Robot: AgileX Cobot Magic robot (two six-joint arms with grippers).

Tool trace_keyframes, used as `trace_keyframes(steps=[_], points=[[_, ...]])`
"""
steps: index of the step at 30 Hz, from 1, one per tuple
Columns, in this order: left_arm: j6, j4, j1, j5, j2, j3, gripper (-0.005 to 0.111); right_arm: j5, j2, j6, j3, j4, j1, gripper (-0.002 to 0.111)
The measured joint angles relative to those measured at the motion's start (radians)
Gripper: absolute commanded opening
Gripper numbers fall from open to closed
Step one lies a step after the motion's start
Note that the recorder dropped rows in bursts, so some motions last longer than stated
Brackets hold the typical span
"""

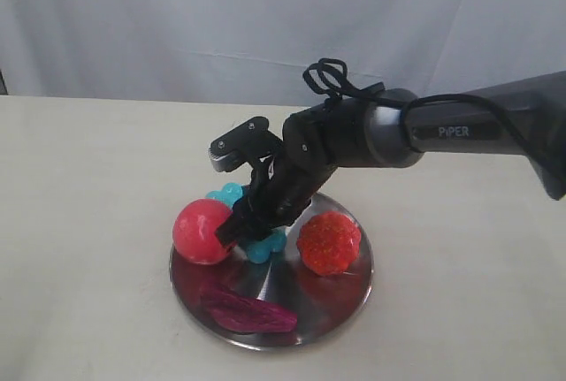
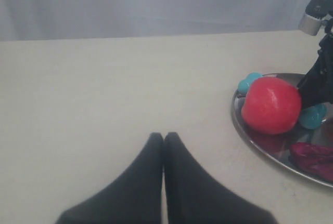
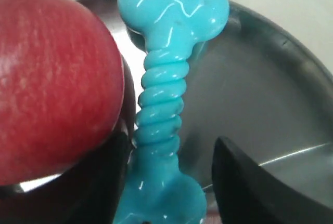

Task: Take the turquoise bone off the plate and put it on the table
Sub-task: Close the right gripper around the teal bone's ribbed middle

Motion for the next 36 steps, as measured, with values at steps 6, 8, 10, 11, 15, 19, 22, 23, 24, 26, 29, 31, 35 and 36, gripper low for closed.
trace_keyframes(steps=[6, 8, 10, 11, 15, 19, 22, 23, 24, 26, 29, 31, 35, 36], points=[[0.0, 0.0, 0.0, 0.0, 0.0, 0.0, 0.0, -0.045, 0.011, 0.0, 0.0, 0.0, 0.0, 0.049], [0.0, 0.0, 0.0, 0.0, 0.0, 0.0, 0.0, -0.049, 0.011, 0.0, 0.0, 0.0, 0.0, 0.049], [0.0, 0.0, 0.0, 0.0, 0.0, 0.0, 0.0, -0.051, 0.011, 0.0, 0.0, 0.0, 0.0, 0.049], [0.0, 0.0, 0.0, 0.0, 0.0, 0.0, 0.0, -0.051, 0.011, 0.0, 0.0, 0.0, 0.0, 0.049], [0.0, 0.0, 0.0, 0.0, 0.0, 0.0, 0.0, -0.055, 0.011, 0.0, 0.0, 0.0, 0.0, 0.049], [0.0, 0.0, 0.0, 0.0, 0.0, 0.0, 0.0, -0.059, 0.027, 0.0, 0.0, 0.0, 0.006, 0.049], [0.0, 0.0, 0.0, 0.0, 0.0, 0.0, 0.0, -0.065, 0.042, 0.002, 0.0, 0.0, 0.007, 0.049], [0.0, 0.0, 0.0, 0.0, 0.0, 0.0, 0.0, -0.067, 0.042, 0.005, 0.0, 0.0, 0.007, 0.049], [0.0, 0.0, 0.0, 0.0, 0.0, 0.0, 0.0, -0.07, 0.042, 0.005, 0.0, 0.0, 0.009, 0.049], [0.0, 0.0, 0.0, 0.0, 0.0, 0.0, 0.0, -0.079, 0.042, 0.005, 0.0, 0.0, 0.01, 0.049], [0.0, 0.0, 0.0, 0.0, 0.0, 0.0, 0.0, -0.083, 0.042, 0.007, 0.0, 0.0, 0.012, 0.049], [0.0, 0.0, 0.0, 0.0, 0.0, 0.0, 0.0, -0.085, 0.042, 0.007, 0.0, 0.0, 0.012, 0.049], [0.0, 0.0, 0.0, 0.0, 0.0, 0.0, 0.0, -0.085, 0.042, 0.007, 0.0, 0.0, 0.014, 0.049], [0.0, 0.0, 0.0, 0.0, 0.0, 0.0, 0.0, -0.085, 0.042, 0.007, 0.0, 0.0, 0.014, 0.049]])
